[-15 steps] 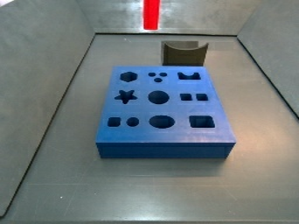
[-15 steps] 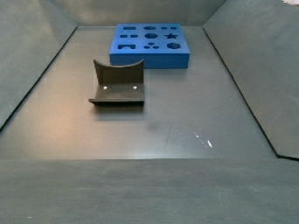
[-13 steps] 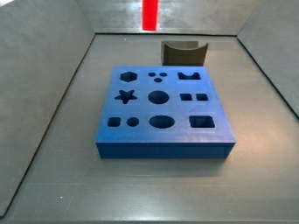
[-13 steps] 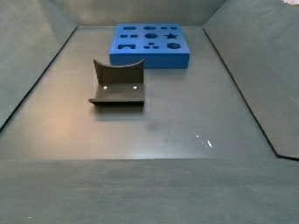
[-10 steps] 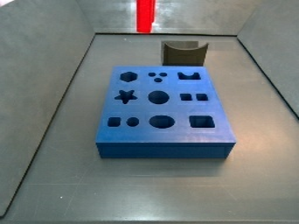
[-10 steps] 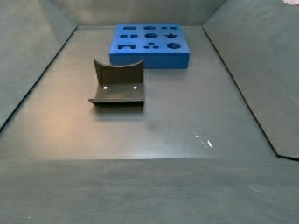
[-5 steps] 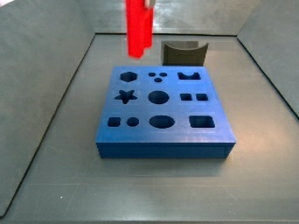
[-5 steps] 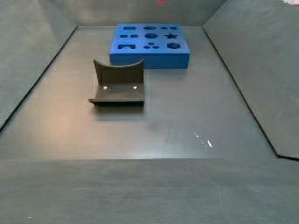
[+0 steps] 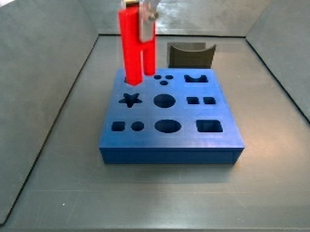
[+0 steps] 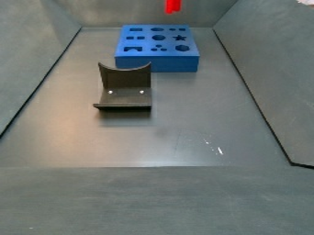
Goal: Insert the square-circle object.
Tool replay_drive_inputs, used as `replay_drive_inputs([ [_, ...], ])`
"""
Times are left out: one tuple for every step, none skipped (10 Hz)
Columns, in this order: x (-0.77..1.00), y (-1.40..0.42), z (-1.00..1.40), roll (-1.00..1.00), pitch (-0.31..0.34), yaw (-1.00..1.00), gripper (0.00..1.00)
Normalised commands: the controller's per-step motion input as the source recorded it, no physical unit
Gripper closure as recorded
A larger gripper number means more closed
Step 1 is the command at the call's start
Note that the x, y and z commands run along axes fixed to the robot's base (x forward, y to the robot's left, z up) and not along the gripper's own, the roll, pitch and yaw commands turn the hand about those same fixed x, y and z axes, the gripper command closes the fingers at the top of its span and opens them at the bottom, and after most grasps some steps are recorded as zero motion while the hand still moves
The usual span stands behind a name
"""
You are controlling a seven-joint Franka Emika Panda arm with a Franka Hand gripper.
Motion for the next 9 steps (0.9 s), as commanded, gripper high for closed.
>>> replay_drive_inputs([
  [0.0, -0.09, -0.3, -0.03, -0.083, -1.0, 1.0],
  [0.0, -0.11, -0.23, 0.0, -0.017, -1.0, 1.0],
  [0.0, -0.14, -0.12, 0.0, 0.0, -1.0, 1.0],
  [0.0, -0.16, -0.06, 0.07, 0.003, -0.99, 1.0],
  [0.0, -0.16, -0.07, 0.1, 0.019, -0.97, 1.0],
  [0.0, -0.16, -0.07, 0.1, 0.023, -0.97, 1.0],
  [0.0, -0.16, -0.07, 0.1, 0.021, -0.96, 1.0],
  [-0.02, -0.19, -0.15, 0.12, 0.037, -0.94, 1.0],
  [0.0, -0.24, -0.47, 0.1, 0.03, -0.92, 1.0],
])
